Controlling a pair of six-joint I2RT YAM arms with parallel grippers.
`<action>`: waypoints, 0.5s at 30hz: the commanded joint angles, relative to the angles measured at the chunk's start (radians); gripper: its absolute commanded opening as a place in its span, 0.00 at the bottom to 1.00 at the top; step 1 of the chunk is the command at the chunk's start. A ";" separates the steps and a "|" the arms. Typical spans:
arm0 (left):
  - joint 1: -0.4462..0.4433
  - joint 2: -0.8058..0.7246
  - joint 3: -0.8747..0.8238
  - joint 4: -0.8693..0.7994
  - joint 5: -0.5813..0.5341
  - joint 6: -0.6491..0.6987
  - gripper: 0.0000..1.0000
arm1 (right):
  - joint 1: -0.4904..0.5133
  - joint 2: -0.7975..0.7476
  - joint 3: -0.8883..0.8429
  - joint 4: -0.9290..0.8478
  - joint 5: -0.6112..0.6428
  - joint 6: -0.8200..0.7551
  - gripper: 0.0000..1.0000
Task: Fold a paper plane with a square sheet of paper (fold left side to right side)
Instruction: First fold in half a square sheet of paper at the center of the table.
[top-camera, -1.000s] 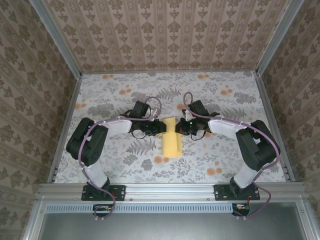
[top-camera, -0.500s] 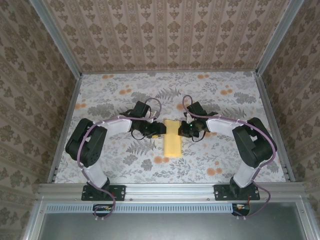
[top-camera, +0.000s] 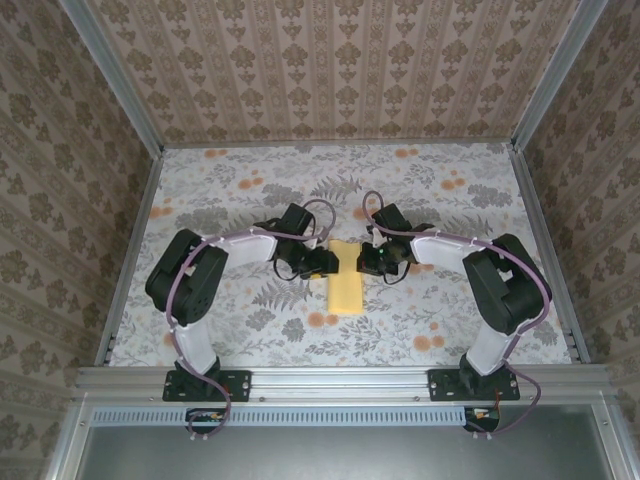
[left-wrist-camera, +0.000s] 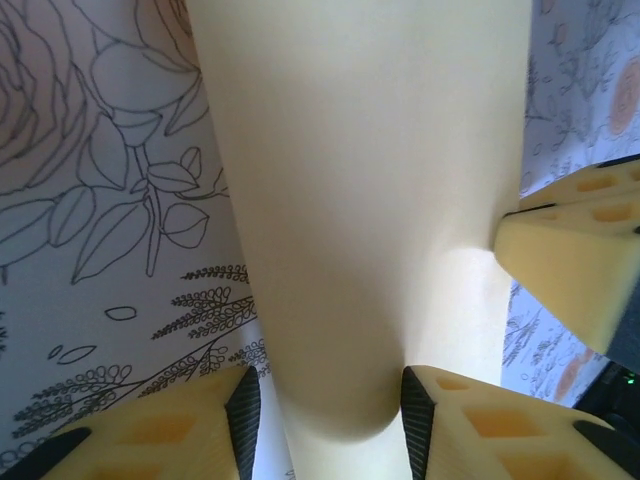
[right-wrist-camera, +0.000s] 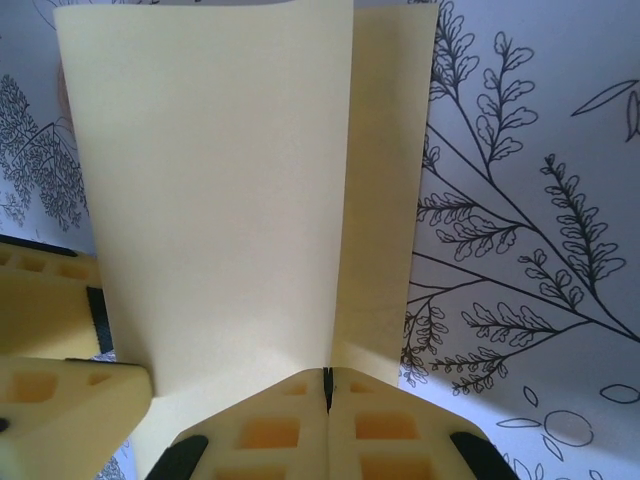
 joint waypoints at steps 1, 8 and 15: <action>-0.018 0.028 0.036 -0.055 -0.034 0.028 0.43 | 0.006 0.018 0.024 -0.039 0.027 -0.016 0.05; -0.045 0.065 0.070 -0.087 -0.069 0.026 0.42 | 0.006 -0.009 0.019 -0.051 0.061 -0.024 0.13; -0.057 0.090 0.082 -0.109 -0.091 0.027 0.42 | 0.001 -0.100 -0.004 -0.084 0.180 -0.040 0.30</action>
